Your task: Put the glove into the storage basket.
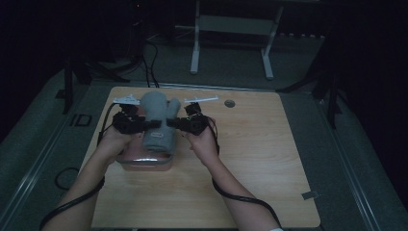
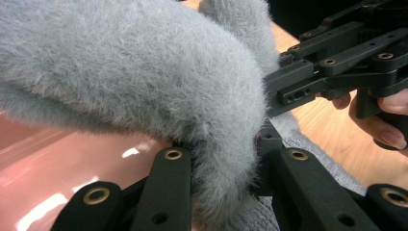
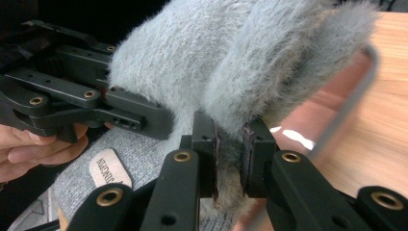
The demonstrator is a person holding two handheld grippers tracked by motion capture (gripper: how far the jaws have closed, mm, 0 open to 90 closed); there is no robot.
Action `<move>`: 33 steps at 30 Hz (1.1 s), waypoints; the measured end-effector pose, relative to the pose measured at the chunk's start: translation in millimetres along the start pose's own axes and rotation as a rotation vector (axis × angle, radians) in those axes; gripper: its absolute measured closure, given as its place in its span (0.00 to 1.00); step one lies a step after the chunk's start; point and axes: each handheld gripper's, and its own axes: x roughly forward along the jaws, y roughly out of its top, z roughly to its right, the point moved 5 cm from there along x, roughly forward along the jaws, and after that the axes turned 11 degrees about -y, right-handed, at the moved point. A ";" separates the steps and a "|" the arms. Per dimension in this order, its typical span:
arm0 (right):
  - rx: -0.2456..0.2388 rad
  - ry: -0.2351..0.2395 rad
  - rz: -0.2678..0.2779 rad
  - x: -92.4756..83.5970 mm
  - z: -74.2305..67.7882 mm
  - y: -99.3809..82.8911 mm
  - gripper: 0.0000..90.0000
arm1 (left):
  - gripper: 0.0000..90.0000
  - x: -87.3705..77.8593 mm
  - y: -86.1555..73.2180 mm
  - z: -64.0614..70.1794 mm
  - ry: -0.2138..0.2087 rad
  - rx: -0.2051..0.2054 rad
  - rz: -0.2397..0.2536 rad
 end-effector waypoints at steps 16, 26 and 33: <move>0.001 -0.036 -0.095 52.7 -9.8 -17.4 0.88 | 0.83 2.9 -35.8 -32.0 0.034 -0.082 -0.044; -0.070 -0.156 -0.194 72.7 -5.5 -31.3 0.87 | 0.83 23.8 -47.2 -42.7 0.084 -0.119 -0.158; -0.103 -0.215 -0.245 83.7 -3.7 -36.3 0.87 | 0.83 35.8 -52.0 -47.4 0.131 -0.123 -0.231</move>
